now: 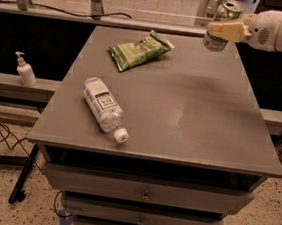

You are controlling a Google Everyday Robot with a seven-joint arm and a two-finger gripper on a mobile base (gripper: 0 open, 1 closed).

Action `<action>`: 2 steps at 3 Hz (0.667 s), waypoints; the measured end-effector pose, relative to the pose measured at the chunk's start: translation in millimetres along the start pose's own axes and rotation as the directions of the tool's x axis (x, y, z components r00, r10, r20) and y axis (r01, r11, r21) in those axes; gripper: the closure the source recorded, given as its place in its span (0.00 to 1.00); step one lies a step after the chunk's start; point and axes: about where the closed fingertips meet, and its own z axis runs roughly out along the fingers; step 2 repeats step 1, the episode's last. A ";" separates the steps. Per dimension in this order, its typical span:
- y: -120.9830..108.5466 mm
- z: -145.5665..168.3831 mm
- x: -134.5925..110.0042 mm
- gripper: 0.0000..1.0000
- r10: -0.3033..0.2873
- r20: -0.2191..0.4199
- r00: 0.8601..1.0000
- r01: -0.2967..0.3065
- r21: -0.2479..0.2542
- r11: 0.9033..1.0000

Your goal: Pick 7up can

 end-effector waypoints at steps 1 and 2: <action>2.8 -0.4 -3.2 1.00 -0.004 0.007 1.000 0.004 -0.006 1.000; 2.8 -0.4 -3.2 1.00 -0.004 0.007 1.000 0.004 -0.006 1.000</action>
Offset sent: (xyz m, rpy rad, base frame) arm 0.0000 0.0000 0.0000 0.0000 0.0000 0.0000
